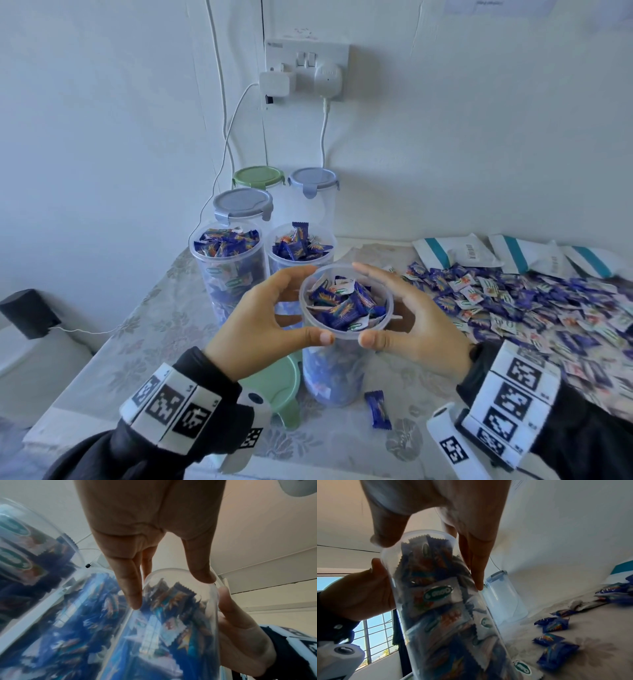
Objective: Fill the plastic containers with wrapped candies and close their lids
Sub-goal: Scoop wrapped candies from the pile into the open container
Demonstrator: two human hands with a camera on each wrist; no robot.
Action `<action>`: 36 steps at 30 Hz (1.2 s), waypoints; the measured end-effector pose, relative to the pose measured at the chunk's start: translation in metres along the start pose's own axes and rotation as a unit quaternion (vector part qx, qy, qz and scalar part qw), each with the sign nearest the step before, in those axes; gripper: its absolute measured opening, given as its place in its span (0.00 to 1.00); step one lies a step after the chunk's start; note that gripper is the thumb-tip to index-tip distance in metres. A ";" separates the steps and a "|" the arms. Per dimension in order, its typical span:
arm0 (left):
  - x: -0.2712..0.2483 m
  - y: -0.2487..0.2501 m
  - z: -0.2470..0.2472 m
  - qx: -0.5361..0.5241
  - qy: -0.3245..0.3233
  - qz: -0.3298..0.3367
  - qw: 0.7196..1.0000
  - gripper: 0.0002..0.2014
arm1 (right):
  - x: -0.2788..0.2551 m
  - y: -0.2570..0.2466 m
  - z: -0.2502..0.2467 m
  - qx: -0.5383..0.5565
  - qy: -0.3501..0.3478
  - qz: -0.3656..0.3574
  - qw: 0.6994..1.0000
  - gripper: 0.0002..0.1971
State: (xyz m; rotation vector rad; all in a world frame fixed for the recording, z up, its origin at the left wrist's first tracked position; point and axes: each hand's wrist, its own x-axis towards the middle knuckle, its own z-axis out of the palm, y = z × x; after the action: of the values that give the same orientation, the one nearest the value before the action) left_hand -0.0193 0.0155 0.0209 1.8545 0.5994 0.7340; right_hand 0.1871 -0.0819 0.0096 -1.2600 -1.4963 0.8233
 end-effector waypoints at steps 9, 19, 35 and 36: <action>0.031 0.053 0.006 0.013 -0.022 0.014 1.000 0.41 | 0.006 -0.043 -0.055 -0.047 0.001 -0.035 0.998 0.46; 0.123 0.104 -0.021 0.145 -0.031 0.016 0.989 0.51 | 0.086 -0.064 -0.105 -0.057 0.040 -0.091 0.993 0.45; 0.204 0.068 -0.075 0.355 -0.058 -0.155 0.920 0.36 | 0.201 0.014 -0.082 0.002 0.001 -0.026 1.000 0.42; 0.205 0.065 -0.076 0.380 -0.065 -0.166 0.907 0.37 | 0.204 0.019 -0.079 0.005 -0.007 -0.020 1.000 0.41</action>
State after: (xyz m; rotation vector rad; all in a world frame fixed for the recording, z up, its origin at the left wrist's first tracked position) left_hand 0.0730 0.1800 0.1488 2.3845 1.1974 0.1297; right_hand 0.2709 0.1126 0.0662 -1.2153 -1.5226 0.8128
